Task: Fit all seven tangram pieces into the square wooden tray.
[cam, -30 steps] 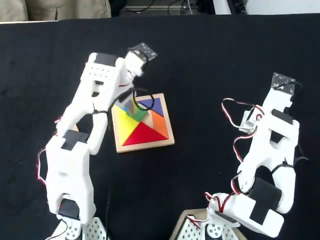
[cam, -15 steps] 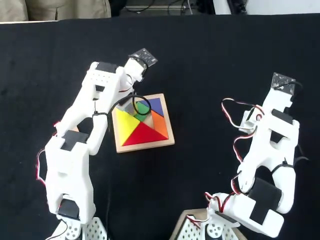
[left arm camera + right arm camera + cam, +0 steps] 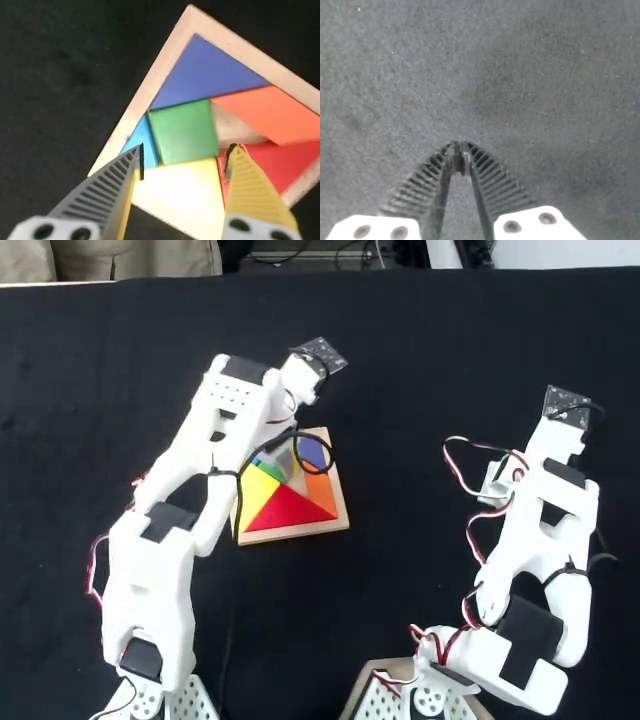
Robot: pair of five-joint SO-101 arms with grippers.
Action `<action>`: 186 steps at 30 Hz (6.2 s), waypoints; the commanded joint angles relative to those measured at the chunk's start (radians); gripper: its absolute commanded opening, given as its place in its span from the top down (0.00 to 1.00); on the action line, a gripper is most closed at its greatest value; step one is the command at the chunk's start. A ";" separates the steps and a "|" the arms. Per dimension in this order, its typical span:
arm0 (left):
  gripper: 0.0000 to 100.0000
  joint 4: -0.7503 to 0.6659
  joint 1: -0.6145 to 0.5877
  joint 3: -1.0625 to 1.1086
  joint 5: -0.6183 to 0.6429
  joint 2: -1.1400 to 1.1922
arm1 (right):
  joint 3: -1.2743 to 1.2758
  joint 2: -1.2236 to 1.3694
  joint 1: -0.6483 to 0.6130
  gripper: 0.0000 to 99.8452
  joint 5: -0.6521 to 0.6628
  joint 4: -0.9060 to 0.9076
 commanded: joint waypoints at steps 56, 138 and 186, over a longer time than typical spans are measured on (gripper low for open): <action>0.72 0.327 -0.516 0.374 0.400 -0.821 | 0.033 -0.002 -0.035 0.99 0.008 -0.063; 0.83 0.061 -0.387 0.361 0.841 -0.313 | -0.051 0.012 -0.391 0.84 -0.081 0.048; 0.71 0.071 0.097 0.047 1.143 -0.064 | -0.036 0.013 -0.391 0.84 -0.046 0.046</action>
